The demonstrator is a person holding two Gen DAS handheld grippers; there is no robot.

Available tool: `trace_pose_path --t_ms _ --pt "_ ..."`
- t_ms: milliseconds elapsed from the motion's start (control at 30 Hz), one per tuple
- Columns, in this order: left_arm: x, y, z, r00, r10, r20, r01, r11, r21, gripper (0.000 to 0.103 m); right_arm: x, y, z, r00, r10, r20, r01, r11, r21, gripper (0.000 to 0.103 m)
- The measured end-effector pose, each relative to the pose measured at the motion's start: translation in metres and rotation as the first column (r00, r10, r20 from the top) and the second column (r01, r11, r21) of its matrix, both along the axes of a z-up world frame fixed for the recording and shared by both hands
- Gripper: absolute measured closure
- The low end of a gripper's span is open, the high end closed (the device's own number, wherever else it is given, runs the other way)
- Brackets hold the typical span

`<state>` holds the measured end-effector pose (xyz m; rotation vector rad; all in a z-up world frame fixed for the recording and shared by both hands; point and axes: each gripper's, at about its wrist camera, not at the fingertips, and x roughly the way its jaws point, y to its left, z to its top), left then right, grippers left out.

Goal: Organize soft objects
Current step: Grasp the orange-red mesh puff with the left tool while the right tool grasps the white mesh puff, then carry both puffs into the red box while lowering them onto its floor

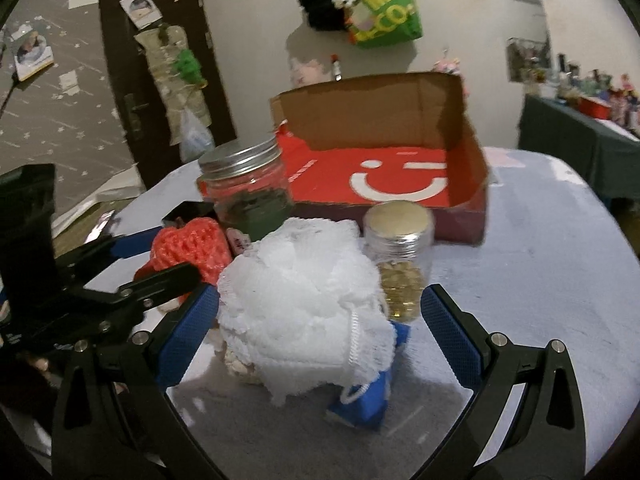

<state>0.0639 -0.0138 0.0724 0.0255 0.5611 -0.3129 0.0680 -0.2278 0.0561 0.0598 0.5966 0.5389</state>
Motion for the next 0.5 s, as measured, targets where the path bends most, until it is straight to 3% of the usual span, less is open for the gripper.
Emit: trace_pose_path --t_ms 67,167,200,300,500 --pt "0.003 -0.001 -0.002 1.0 -0.017 -0.018 0.017 1.0 -0.008 0.027 0.004 0.002 -0.003 0.999 0.031 -0.015 -0.031 0.999 0.005 0.004" --pt "0.009 -0.001 -0.004 0.998 -0.047 -0.034 0.046 0.999 -0.019 0.041 0.008 0.006 -0.007 0.997 0.066 -0.043 -0.065 0.998 0.017 0.022" --pt "0.009 -0.002 -0.005 0.997 -0.063 -0.036 0.062 0.998 -0.024 0.051 0.008 0.006 -0.009 0.996 0.07 -0.05 -0.069 0.997 0.019 0.025" --pt "0.007 -0.004 -0.005 0.997 -0.07 -0.031 0.069 0.997 -0.019 0.054 0.007 0.006 -0.011 0.996 0.078 -0.053 -0.076 0.997 0.033 0.045" --pt "0.0 -0.004 0.0 0.997 -0.076 -0.009 0.076 0.997 -0.015 0.057 -0.004 0.002 -0.006 0.999 0.047 -0.017 -0.046 0.998 0.049 0.061"
